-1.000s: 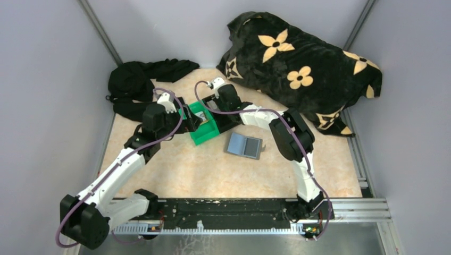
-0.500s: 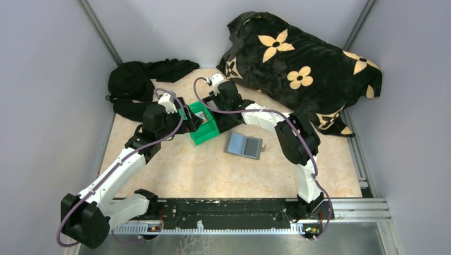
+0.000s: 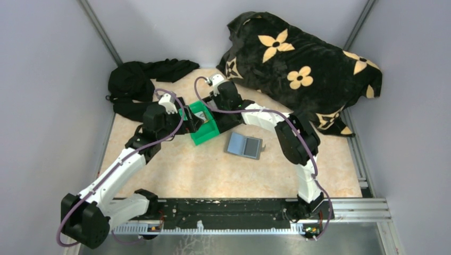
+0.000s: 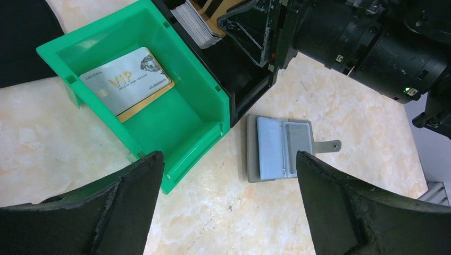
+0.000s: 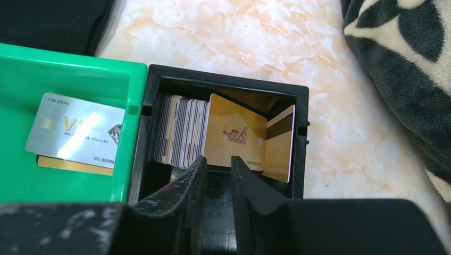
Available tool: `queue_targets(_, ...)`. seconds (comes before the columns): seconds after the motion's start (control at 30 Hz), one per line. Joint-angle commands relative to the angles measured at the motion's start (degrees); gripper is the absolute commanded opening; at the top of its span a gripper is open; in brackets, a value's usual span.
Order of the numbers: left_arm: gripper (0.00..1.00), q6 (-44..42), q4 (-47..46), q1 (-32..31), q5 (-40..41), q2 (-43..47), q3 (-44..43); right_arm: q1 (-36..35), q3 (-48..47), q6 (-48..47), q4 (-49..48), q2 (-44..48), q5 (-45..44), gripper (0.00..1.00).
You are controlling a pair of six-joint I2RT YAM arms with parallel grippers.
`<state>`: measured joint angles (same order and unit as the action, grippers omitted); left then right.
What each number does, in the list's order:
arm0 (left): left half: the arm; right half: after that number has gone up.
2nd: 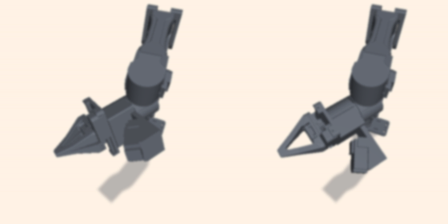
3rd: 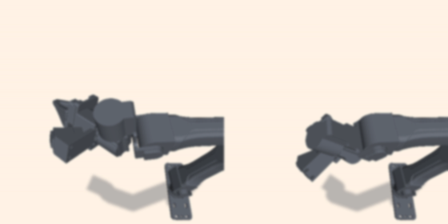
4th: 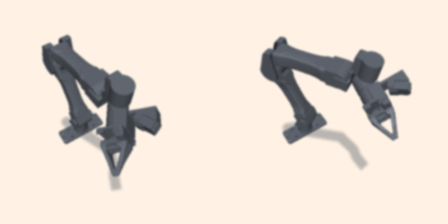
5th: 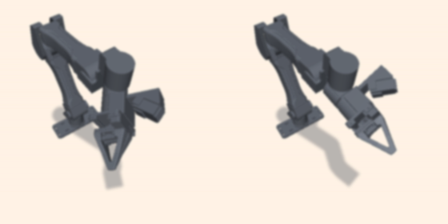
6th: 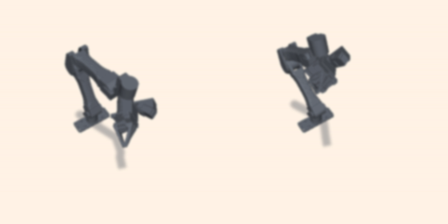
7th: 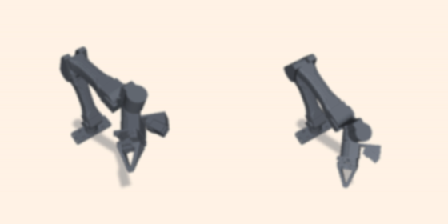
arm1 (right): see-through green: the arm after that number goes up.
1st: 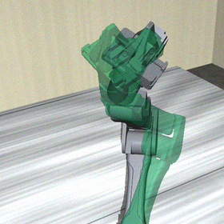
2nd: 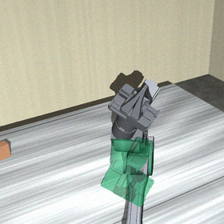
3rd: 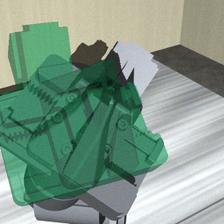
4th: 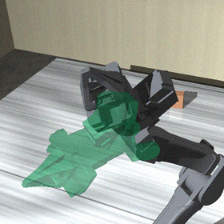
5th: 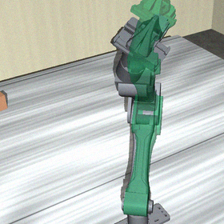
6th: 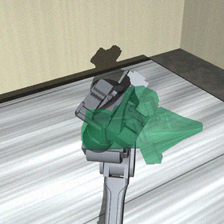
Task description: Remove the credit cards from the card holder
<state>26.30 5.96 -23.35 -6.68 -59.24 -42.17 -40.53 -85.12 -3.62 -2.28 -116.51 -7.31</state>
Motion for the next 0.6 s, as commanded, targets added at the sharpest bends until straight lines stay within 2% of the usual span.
queue_targets(0.0, 0.99, 0.28, -1.78, 0.44, -1.04, 0.18, 0.26, 0.07, -1.55, 1.85, -1.36, 4.56, -3.14, 0.17)
queue_targets(0.07, 0.99, 0.26, -1.8, 0.47, -1.27, 0.1, 0.25, 1.82, -2.56, 3.78, -0.98, 4.79, -3.47, 0.02)
queue_targets(0.1, 0.99, 0.24, -1.8, 0.5, -1.31, 0.14, 0.25, 2.85, -2.73, 4.8, -0.97, 4.82, -3.32, 0.0)
queue_targets(0.23, 0.99, 0.17, -1.67, 0.42, -1.08, 0.35, 0.27, 5.68, -3.27, 6.51, -1.1, 4.47, -3.18, 0.0)
queue_targets(0.57, 0.99, 0.07, -1.74, 0.41, -1.29, -0.13, 0.18, 7.14, -3.44, 6.68, -1.01, 2.96, -3.4, 0.0)
